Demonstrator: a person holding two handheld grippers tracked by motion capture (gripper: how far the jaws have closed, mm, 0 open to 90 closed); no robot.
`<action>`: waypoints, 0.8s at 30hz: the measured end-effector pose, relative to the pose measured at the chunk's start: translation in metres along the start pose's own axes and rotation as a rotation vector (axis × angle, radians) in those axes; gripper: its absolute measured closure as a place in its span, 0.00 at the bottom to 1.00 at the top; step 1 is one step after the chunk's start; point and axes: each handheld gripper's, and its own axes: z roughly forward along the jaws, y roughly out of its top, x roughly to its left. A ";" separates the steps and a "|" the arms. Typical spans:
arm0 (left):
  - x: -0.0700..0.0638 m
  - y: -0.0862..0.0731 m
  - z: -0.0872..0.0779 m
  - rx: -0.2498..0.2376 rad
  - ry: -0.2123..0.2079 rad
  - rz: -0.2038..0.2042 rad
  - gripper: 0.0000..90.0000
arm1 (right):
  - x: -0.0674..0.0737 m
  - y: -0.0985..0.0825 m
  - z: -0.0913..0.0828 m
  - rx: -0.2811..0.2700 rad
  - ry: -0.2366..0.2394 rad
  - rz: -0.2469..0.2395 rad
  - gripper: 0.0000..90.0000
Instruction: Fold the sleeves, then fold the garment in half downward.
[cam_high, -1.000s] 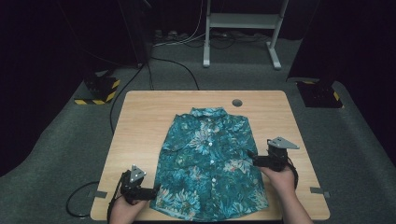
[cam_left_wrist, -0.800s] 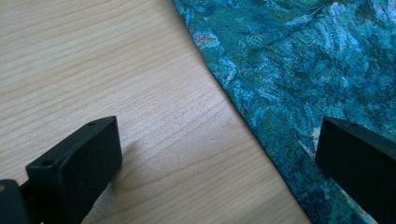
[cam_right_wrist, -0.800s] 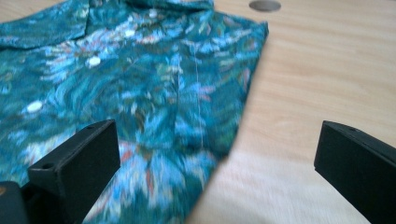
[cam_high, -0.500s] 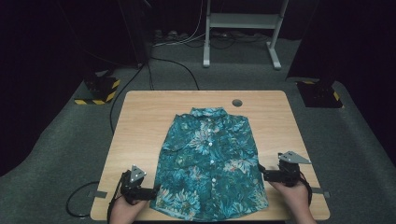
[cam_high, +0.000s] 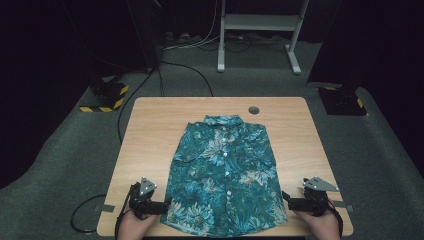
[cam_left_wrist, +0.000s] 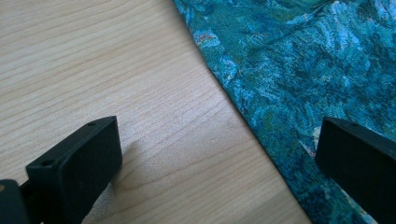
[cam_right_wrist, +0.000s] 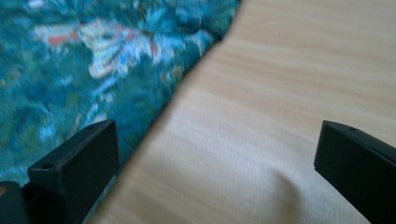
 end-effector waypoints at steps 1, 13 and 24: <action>0.000 0.000 0.000 0.001 0.000 0.000 0.01 | 0.000 0.000 0.000 0.008 -0.012 -0.002 0.00; 0.001 0.000 0.000 -0.002 -0.007 -0.001 0.01 | -0.002 0.001 0.005 0.064 -0.002 0.037 0.00; 0.000 0.000 0.000 0.002 -0.001 0.003 0.01 | -0.003 0.002 0.008 0.091 0.018 0.051 0.00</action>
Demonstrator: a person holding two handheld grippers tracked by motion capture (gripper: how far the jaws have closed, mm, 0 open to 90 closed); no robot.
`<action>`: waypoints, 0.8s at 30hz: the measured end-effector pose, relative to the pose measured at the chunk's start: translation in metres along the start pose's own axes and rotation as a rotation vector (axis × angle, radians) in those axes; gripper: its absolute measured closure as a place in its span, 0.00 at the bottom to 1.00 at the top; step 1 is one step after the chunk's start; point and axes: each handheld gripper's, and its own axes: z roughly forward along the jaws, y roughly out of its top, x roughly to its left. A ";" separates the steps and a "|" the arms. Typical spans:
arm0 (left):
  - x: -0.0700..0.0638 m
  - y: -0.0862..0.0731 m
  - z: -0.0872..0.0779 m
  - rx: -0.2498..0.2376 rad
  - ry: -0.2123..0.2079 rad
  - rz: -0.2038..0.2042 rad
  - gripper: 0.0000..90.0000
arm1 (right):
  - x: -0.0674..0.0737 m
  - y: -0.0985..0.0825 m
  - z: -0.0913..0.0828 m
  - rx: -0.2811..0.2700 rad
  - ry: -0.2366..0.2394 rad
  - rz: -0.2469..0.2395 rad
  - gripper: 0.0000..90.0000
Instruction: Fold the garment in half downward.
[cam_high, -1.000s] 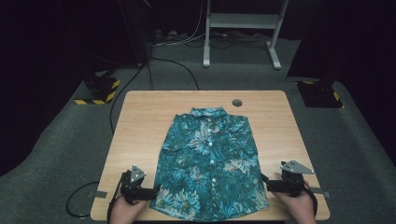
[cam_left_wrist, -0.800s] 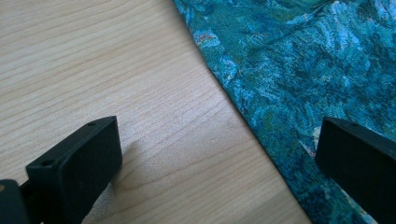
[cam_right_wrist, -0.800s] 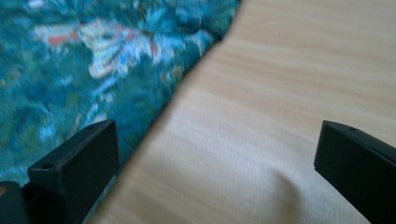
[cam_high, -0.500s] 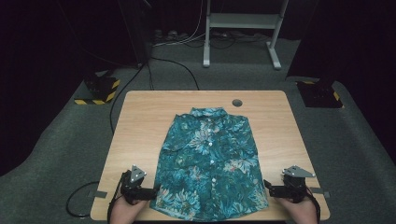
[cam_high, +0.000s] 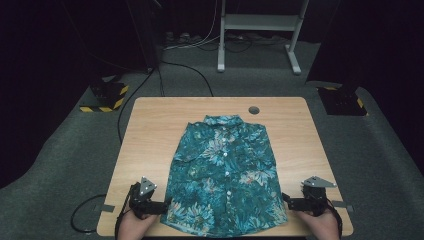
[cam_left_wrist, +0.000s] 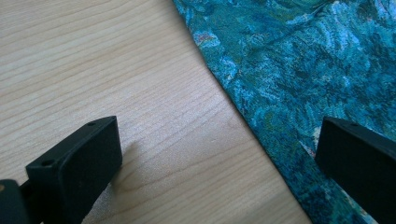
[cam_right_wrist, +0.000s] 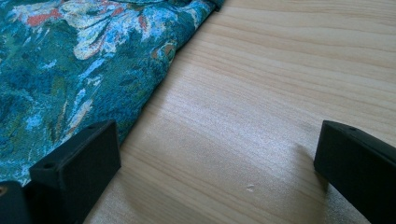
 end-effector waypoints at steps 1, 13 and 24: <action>0.000 0.000 0.000 0.001 0.002 0.003 0.01 | 0.001 0.000 0.000 0.002 -0.003 -0.003 0.00; 0.007 0.017 -0.013 -0.068 -0.066 -0.007 0.02 | -0.004 0.006 -0.005 -0.005 -0.003 0.001 0.00; 0.011 0.037 -0.010 -0.072 -0.102 0.000 0.01 | -0.005 0.021 -0.012 -0.050 -0.016 0.002 0.01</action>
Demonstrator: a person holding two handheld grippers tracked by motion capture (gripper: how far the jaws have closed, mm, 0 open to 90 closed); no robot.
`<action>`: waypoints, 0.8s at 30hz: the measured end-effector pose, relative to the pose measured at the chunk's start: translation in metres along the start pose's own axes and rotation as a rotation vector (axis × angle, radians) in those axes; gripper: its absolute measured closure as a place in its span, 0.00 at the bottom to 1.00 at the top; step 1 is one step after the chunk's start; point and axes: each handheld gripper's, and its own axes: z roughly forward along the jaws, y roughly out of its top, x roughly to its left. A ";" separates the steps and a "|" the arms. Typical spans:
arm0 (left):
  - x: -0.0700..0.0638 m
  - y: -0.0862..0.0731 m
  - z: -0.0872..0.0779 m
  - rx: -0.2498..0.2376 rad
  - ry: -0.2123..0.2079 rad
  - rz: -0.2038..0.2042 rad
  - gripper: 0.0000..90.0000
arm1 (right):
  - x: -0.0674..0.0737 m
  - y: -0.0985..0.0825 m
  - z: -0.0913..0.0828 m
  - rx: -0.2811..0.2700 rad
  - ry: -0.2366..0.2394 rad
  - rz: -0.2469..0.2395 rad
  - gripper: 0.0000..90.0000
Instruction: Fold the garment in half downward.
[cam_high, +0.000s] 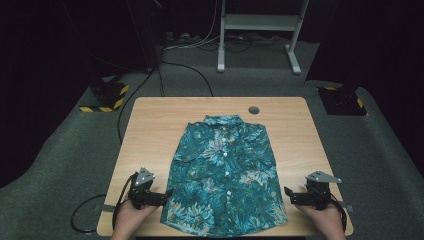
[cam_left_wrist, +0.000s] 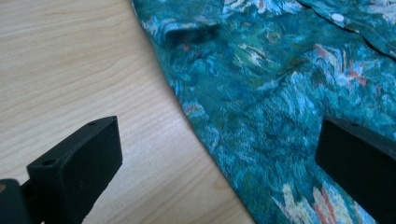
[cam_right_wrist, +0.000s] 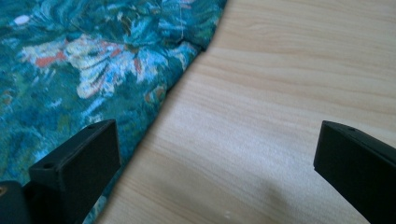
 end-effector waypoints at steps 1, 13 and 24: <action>0.001 0.002 0.000 0.000 0.001 -0.002 0.01 | 0.001 0.002 0.000 -0.004 0.005 0.003 0.01; 0.006 0.024 0.008 0.019 0.018 0.009 0.01 | 0.009 0.025 -0.001 -0.081 0.046 -0.006 0.00; 0.019 0.037 0.025 0.004 0.003 -0.036 0.01 | 0.015 0.047 0.010 -0.119 0.072 -0.029 0.01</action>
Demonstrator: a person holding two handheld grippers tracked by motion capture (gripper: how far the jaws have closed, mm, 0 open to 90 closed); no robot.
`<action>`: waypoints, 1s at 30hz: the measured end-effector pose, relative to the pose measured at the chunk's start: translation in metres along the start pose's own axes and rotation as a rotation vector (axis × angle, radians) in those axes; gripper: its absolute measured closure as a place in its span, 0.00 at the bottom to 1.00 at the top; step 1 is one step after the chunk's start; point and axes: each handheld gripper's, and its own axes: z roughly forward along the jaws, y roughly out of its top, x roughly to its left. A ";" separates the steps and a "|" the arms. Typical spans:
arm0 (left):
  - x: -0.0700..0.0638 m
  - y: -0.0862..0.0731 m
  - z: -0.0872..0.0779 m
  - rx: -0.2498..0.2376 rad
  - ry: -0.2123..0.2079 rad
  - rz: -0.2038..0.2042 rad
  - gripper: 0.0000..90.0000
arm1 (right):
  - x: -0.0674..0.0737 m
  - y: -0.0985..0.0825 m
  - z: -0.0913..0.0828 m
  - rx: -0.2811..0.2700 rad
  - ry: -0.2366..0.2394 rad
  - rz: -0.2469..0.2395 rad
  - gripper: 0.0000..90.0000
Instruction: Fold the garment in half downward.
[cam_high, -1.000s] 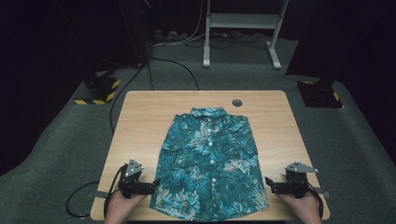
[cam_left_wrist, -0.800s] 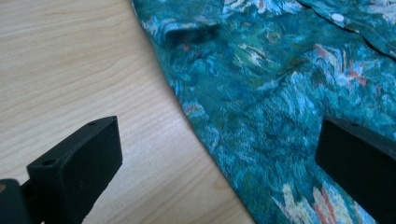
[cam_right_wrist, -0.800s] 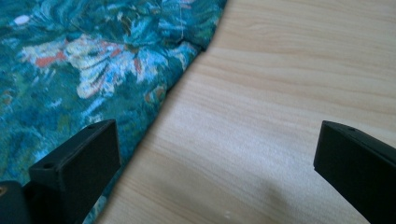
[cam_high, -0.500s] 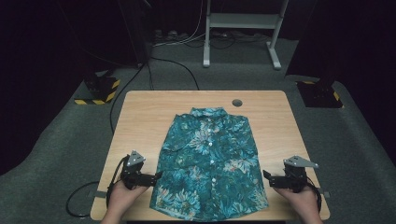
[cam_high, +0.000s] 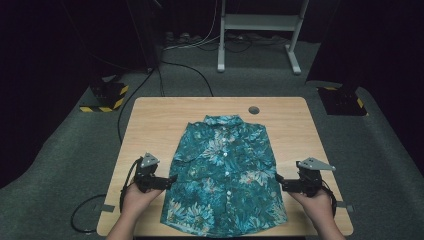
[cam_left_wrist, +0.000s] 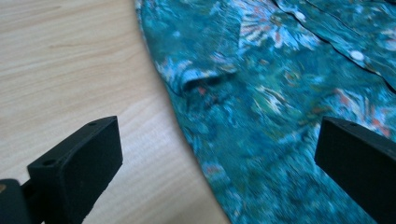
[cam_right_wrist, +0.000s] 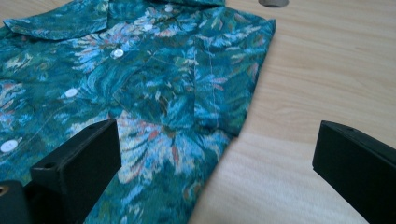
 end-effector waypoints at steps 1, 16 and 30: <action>0.002 0.002 0.001 -0.006 -0.007 -0.012 0.01 | 0.000 0.002 0.001 -0.001 0.001 -0.002 0.01; 0.009 0.030 0.013 -0.033 0.001 -0.045 0.01 | -0.006 0.024 0.017 -0.027 0.026 0.014 0.03; 0.024 0.069 0.053 -0.017 0.009 -0.064 0.01 | -0.011 0.044 0.055 -0.014 0.025 -0.007 0.03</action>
